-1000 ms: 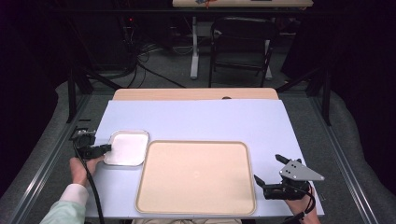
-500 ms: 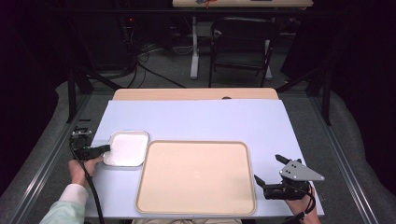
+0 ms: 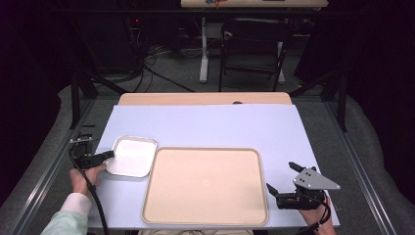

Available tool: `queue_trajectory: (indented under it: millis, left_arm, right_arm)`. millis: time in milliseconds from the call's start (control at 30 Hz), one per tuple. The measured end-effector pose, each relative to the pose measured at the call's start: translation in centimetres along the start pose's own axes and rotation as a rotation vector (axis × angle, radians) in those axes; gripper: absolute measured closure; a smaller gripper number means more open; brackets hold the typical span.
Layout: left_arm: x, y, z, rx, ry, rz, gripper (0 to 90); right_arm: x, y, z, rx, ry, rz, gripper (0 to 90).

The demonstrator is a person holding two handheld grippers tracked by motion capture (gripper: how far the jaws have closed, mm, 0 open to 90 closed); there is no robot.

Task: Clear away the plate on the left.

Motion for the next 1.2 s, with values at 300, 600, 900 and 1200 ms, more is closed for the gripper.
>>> queue_trajectory:
  millis: [300,600,900,1200]
  left_arm:
    - [0.7,0.7,-0.3,0.022,-0.032,-0.004,88.2]
    - [0.9,1.6,-0.5,0.047,-0.051,-0.021,88.2]
    - [1.5,3.1,-0.8,0.092,-0.058,-0.008,88.2]
    - [3.0,4.4,-1.3,0.13,-0.08,0.024,88.2]
  right_arm:
    - [0.1,0.1,-0.1,0.002,-0.004,0.0,3.3]
    - [0.1,0.0,-0.1,0.001,-0.015,0.002,3.3]
    - [0.1,-0.1,-0.2,0.001,-0.011,0.0,3.2]
    - [0.2,-0.2,-0.3,-0.01,-0.026,0.001,3.0]
Point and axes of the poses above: each handheld gripper's, and its own axes: y roughly backward along the jaws, z roughly out of its underside, x roughly to its right, the point moved 10 cm from there along -y, roughly forward along the jaws, and after that the axes turned 8 degrees about -x, right-handed, at the moved point
